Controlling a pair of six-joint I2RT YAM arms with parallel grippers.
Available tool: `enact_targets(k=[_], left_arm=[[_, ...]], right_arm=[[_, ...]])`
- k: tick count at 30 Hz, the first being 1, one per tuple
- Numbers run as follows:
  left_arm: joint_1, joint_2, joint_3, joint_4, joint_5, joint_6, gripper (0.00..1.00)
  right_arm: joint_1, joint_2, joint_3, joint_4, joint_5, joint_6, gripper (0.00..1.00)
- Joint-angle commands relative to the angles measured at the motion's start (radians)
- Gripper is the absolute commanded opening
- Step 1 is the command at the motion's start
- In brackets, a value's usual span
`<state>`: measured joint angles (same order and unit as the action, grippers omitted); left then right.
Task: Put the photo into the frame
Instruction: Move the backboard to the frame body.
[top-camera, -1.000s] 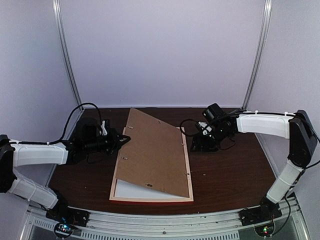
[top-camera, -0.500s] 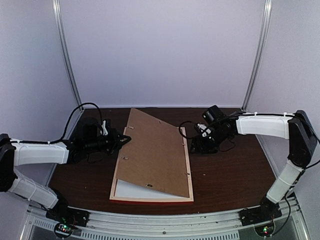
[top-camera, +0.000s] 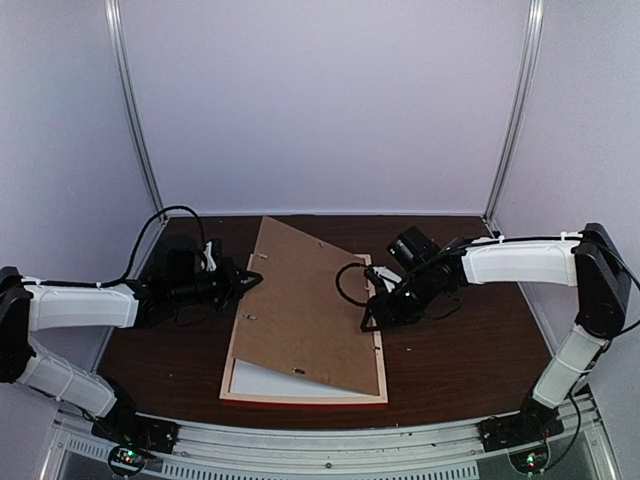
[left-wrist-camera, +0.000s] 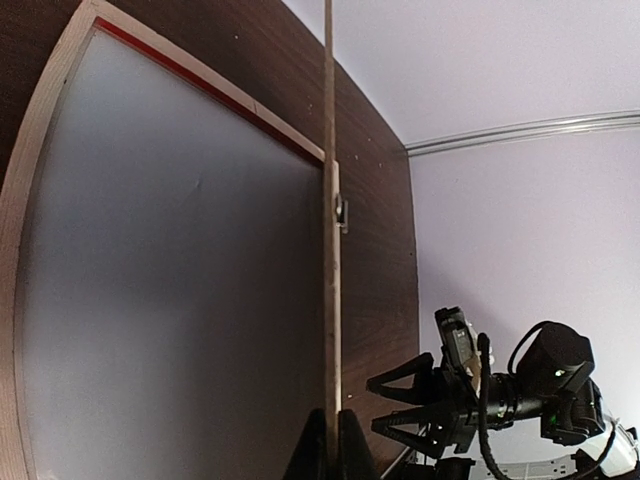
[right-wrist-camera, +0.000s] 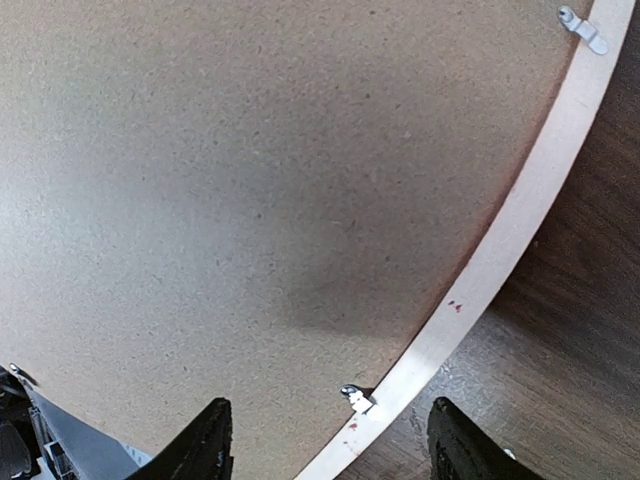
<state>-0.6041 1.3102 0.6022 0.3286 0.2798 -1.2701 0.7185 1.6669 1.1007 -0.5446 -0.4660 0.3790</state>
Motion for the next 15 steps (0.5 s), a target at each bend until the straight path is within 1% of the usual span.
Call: enact_targets(k=[1, 5, 7, 8, 12, 15], left_arm=[[-0.011, 0.009, 0.018, 0.045, 0.034, 0.023, 0.0], [-0.011, 0.007, 0.013, 0.037, 0.032, 0.02, 0.0], [-0.011, 0.002, 0.016, 0.013, 0.027, 0.022, 0.0], [-0.011, 0.0, 0.02, -0.006, 0.024, 0.027, 0.02], [-0.011, -0.013, 0.049, -0.111, 0.017, 0.061, 0.14], [-0.011, -0.016, 0.061, -0.163, 0.013, 0.083, 0.26]], right_arm=[[0.025, 0.025, -0.009, 0.037, -0.032, -0.024, 0.66], [0.039, 0.048, -0.007, 0.039, -0.033, -0.03, 0.66], [0.044, 0.055, -0.007, 0.043, -0.033, -0.029, 0.66], [0.045, 0.058, -0.007, 0.044, -0.033, -0.028, 0.66], [0.049, 0.066, -0.006, 0.049, -0.034, -0.024, 0.66], [0.051, 0.068, -0.005, 0.049, -0.034, -0.022, 0.66]])
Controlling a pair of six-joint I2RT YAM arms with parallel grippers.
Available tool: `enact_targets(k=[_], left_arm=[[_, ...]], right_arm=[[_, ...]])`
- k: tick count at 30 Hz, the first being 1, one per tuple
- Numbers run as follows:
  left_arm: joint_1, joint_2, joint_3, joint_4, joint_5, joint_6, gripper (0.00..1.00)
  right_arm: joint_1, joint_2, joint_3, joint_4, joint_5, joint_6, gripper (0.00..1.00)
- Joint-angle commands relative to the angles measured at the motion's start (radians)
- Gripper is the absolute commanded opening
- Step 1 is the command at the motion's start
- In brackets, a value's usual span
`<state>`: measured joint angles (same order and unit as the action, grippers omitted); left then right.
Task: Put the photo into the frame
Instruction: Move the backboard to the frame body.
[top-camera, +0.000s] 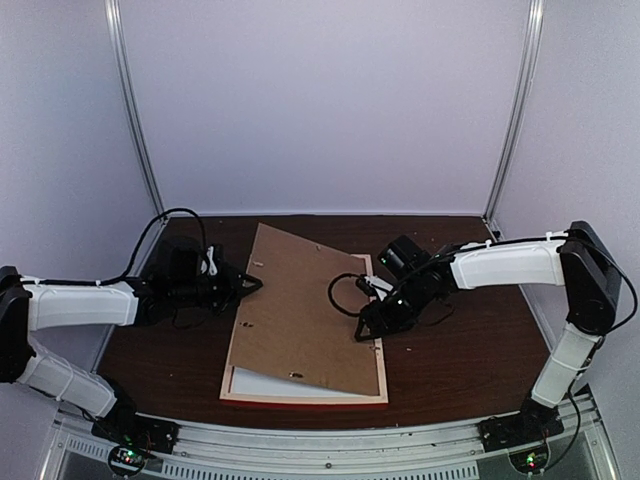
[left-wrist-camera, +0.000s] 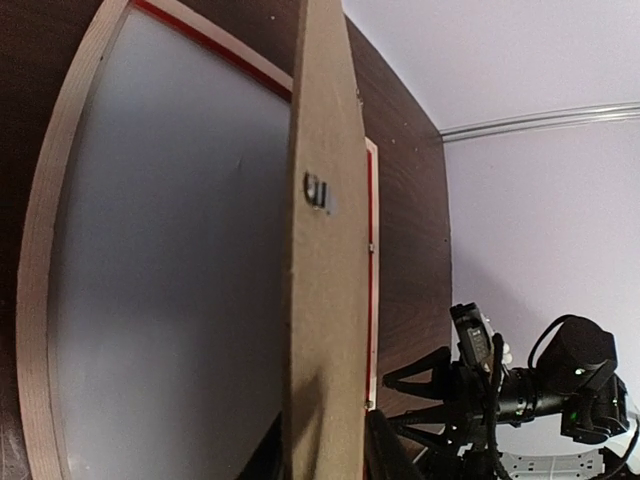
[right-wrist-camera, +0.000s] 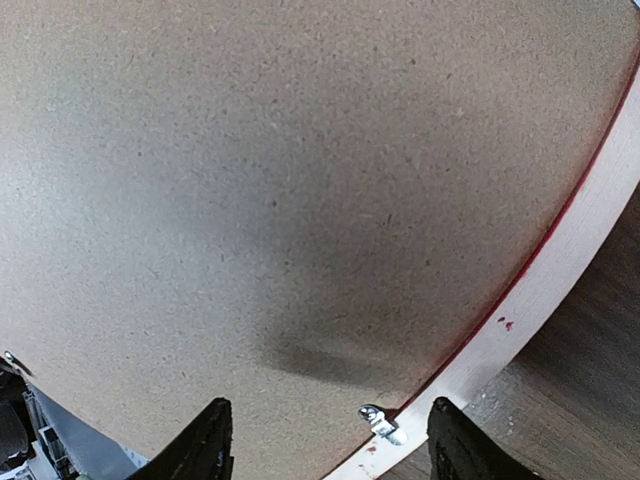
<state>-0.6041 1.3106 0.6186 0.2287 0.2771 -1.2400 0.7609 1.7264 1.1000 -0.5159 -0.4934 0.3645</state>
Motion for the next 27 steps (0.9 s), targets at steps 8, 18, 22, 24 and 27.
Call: enact_targets(k=[8, 18, 22, 24, 27], left_arm=[[-0.011, 0.052, 0.073, -0.093, 0.069, 0.081, 0.42], [-0.011, 0.1, 0.102, -0.132, 0.079, 0.12, 0.45], [-0.011, 0.119, 0.14, -0.191, 0.075, 0.182, 0.47], [-0.011, 0.135, 0.162, -0.222, 0.075, 0.215, 0.47], [-0.011, 0.153, 0.179, -0.266, 0.075, 0.239, 0.47]], right_arm=[[0.013, 0.013, -0.002, 0.017, -0.001, -0.008, 0.66], [0.017, 0.003, 0.005, -0.014, 0.02, -0.022, 0.65], [0.016, -0.013, 0.02, -0.049, 0.075, -0.035, 0.65], [0.014, -0.026, 0.03, -0.062, 0.109, -0.031, 0.65], [0.006, -0.047, 0.045, -0.077, 0.157, -0.017, 0.66]])
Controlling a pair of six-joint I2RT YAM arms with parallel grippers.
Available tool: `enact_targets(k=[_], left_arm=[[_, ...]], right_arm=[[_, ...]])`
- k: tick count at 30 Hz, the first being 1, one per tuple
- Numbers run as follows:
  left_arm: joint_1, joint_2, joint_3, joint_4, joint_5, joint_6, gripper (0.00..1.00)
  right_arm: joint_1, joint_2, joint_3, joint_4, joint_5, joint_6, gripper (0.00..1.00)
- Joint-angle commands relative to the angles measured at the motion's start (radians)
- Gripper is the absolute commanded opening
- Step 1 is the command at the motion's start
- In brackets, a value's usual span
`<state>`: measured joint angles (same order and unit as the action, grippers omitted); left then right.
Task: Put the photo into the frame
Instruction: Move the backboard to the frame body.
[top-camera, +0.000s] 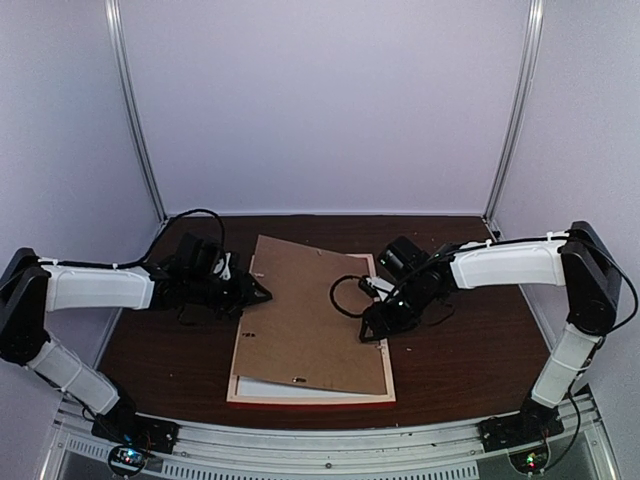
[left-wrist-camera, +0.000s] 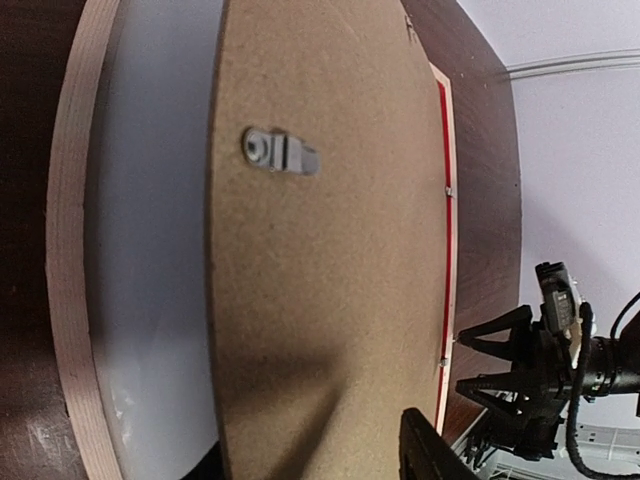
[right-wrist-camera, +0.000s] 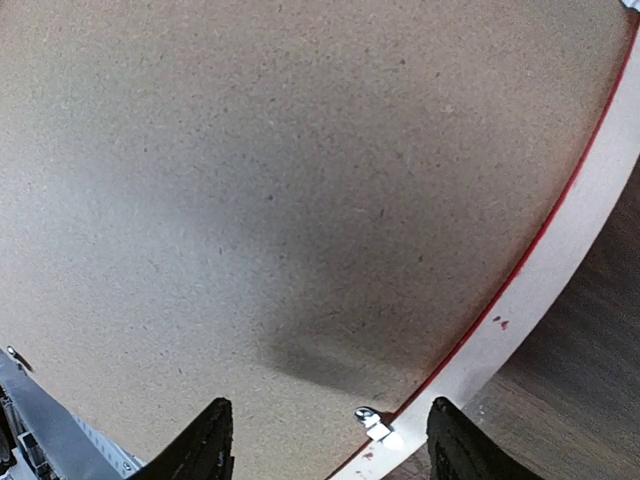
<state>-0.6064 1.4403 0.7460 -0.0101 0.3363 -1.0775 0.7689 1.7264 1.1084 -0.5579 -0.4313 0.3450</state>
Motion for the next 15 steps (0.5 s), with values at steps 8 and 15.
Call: enact_targets(k=[8, 15], left_arm=[[-0.009, 0.068, 0.076, -0.057, 0.032, 0.089, 0.47], [-0.009, 0.083, 0.084, -0.069, 0.033, 0.098, 0.48]], right_arm=[[-0.031, -0.053, 0.059, -0.045, 0.113, 0.005, 0.66], [-0.03, -0.022, 0.06, -0.048, 0.044, -0.039, 0.66]])
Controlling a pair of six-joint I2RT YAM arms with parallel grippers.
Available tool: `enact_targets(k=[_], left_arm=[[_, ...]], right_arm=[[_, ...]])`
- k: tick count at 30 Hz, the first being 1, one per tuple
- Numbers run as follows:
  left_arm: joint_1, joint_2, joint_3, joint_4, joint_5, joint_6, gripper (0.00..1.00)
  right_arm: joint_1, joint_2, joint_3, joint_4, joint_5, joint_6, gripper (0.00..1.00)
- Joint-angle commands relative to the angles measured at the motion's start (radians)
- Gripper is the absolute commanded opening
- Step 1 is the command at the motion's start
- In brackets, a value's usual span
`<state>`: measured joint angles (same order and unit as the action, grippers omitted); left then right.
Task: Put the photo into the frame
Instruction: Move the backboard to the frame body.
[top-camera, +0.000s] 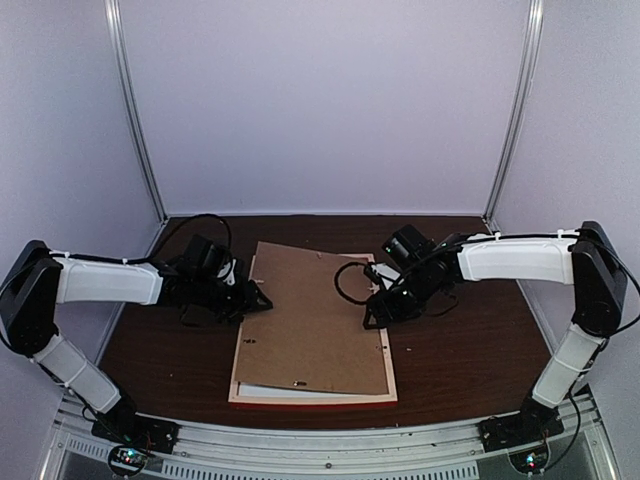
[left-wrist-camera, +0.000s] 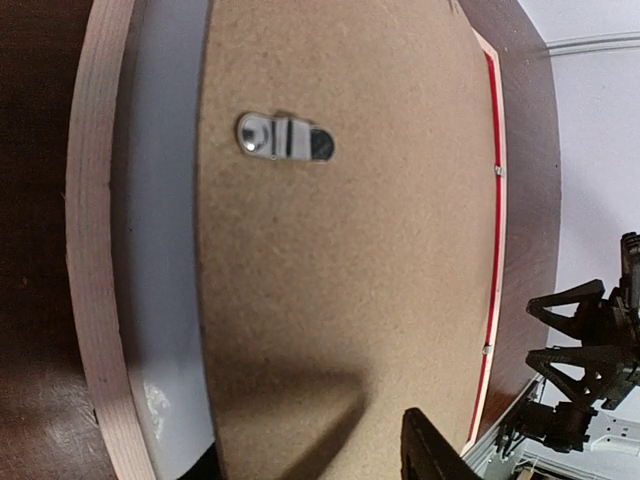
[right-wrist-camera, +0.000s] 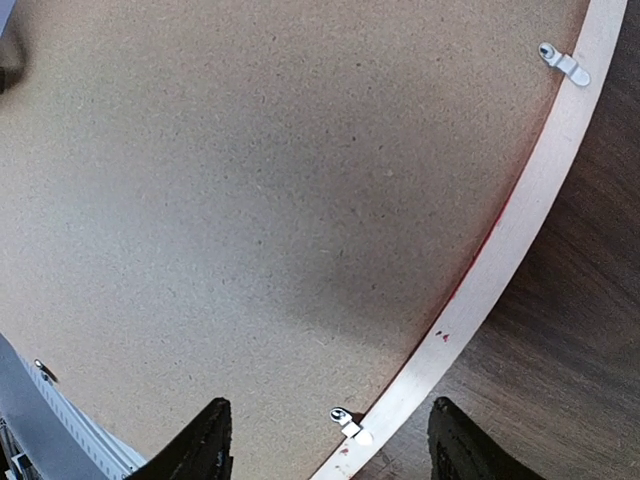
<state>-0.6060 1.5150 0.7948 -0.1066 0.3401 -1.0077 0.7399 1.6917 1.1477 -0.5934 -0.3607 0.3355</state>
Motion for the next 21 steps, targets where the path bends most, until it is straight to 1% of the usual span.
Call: enact_targets(k=[1, 9, 21], left_arm=[[-0.009, 0.009, 0.036, 0.028, 0.029, 0.029, 0.49], [-0.009, 0.027, 0.044, 0.025, 0.031, 0.037, 0.52], [-0.009, 0.038, 0.045, 0.025, 0.036, 0.035, 0.53]], right_arm=[[-0.001, 0.014, 0.017, -0.011, -0.036, -0.032, 0.66], [0.016, 0.048, 0.002, -0.001, -0.083, -0.042, 0.66], [0.033, 0.076, -0.02, -0.003, -0.098, -0.044, 0.65]])
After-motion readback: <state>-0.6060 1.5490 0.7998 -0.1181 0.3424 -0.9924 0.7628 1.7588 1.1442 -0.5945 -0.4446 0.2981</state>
